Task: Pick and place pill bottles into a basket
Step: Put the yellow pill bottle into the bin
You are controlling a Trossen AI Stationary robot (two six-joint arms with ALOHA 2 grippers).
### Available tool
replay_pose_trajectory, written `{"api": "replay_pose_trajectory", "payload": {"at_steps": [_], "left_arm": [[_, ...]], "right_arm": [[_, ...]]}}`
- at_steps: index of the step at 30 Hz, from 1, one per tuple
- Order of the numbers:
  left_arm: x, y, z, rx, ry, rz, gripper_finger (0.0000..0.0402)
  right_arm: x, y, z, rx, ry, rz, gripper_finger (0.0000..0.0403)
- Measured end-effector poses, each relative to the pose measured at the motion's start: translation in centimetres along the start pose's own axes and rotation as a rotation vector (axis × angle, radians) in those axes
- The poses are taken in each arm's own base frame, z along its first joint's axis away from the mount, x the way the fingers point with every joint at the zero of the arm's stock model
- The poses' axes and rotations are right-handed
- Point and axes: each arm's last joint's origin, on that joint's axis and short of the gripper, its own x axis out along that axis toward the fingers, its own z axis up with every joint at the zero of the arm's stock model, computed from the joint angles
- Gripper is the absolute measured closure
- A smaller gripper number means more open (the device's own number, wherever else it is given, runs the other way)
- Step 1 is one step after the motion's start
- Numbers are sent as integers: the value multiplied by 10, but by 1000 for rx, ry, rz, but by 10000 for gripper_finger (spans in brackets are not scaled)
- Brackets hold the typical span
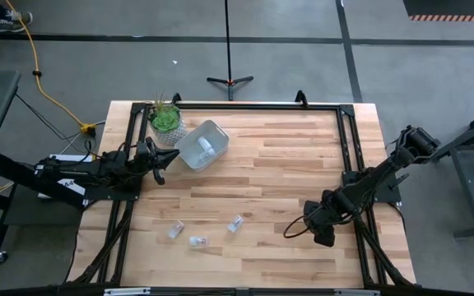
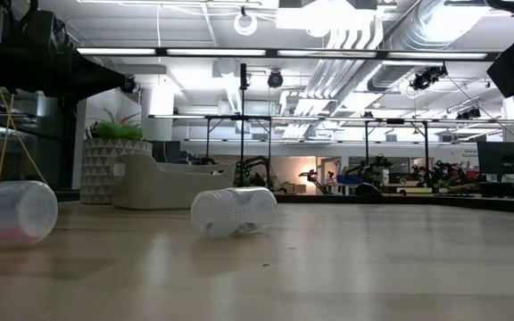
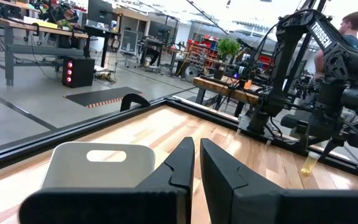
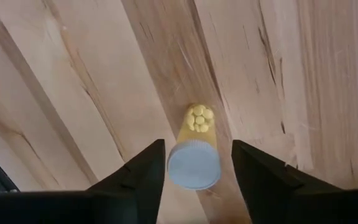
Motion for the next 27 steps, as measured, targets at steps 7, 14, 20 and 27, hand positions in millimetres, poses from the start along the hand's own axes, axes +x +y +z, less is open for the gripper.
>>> {"api": "replay_pose_trajectory", "payload": {"at_steps": [7,14,20,27], "left_arm": [[0,0,0,0,0,0,337],[0,0,0,0,0,0,337],[0,0,0,0,0,0,337],[0,0,0,0,0,0,337]], "right_arm": [[0,0,0,0,1,0,267],[-1,2,8,45,-14,71,295],[-18,-2,36,101,-166,88,284],[-72,-14,94,-24,-592,22,290]]}}
